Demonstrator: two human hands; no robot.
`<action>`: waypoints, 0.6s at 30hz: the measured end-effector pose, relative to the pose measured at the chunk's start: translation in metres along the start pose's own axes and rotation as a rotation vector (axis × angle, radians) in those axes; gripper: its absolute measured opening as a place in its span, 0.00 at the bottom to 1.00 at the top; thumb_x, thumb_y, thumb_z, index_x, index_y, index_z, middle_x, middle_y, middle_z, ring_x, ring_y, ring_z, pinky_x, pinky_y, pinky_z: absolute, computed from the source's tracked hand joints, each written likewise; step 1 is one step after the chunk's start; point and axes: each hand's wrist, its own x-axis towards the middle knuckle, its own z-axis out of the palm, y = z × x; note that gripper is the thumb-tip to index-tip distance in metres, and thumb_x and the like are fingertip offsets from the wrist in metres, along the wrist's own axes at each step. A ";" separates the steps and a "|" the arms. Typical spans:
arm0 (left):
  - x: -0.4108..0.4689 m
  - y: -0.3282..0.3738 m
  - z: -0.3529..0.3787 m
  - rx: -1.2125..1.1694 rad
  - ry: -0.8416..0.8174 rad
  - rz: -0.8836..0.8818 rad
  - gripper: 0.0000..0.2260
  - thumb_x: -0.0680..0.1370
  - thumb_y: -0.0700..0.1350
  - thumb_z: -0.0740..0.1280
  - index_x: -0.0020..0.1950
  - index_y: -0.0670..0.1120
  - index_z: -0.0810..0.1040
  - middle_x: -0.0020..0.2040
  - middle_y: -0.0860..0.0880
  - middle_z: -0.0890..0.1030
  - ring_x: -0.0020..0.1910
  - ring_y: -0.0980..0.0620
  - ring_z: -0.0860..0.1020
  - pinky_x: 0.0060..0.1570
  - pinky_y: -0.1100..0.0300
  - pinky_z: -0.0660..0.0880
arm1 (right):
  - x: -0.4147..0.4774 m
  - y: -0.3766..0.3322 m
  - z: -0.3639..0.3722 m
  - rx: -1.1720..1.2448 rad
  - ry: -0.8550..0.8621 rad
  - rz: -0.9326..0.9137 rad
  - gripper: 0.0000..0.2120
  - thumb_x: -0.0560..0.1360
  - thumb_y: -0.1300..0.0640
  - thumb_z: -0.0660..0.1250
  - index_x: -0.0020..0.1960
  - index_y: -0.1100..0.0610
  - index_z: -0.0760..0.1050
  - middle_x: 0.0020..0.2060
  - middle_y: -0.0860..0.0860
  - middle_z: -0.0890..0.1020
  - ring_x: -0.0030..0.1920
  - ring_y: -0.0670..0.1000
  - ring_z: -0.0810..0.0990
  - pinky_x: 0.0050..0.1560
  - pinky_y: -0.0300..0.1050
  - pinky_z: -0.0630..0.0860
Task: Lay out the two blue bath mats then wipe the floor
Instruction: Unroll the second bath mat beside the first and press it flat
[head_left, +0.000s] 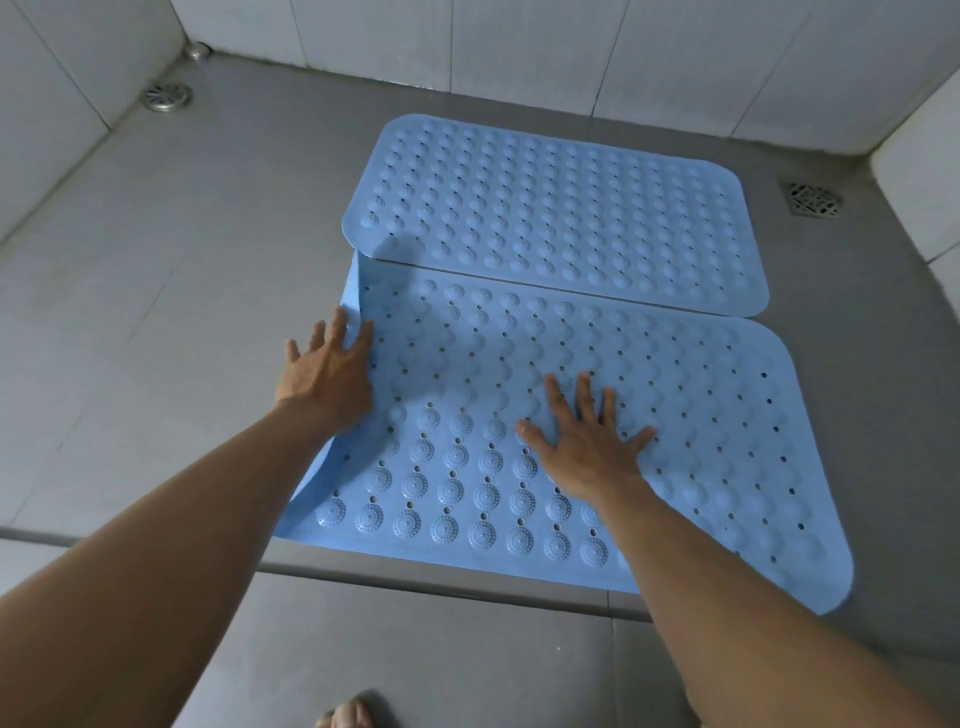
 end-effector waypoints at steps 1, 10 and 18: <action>0.000 0.000 -0.003 0.069 -0.007 -0.026 0.32 0.79 0.48 0.60 0.81 0.49 0.50 0.81 0.45 0.41 0.80 0.41 0.47 0.75 0.35 0.50 | 0.000 0.000 0.000 0.001 0.005 -0.002 0.40 0.73 0.22 0.39 0.76 0.37 0.27 0.78 0.46 0.29 0.78 0.56 0.30 0.67 0.82 0.38; -0.003 -0.010 0.013 0.120 -0.132 -0.130 0.32 0.82 0.59 0.47 0.81 0.44 0.45 0.81 0.43 0.38 0.79 0.39 0.40 0.74 0.34 0.48 | -0.006 0.020 0.003 0.067 0.214 0.124 0.41 0.77 0.27 0.44 0.82 0.47 0.39 0.81 0.57 0.39 0.81 0.59 0.43 0.75 0.71 0.46; 0.001 -0.014 0.031 -0.011 -0.118 -0.104 0.38 0.71 0.78 0.41 0.77 0.66 0.36 0.80 0.45 0.37 0.79 0.38 0.43 0.71 0.32 0.52 | -0.019 0.095 0.000 0.155 0.132 0.514 0.45 0.64 0.16 0.36 0.76 0.32 0.31 0.79 0.59 0.34 0.79 0.64 0.35 0.68 0.81 0.38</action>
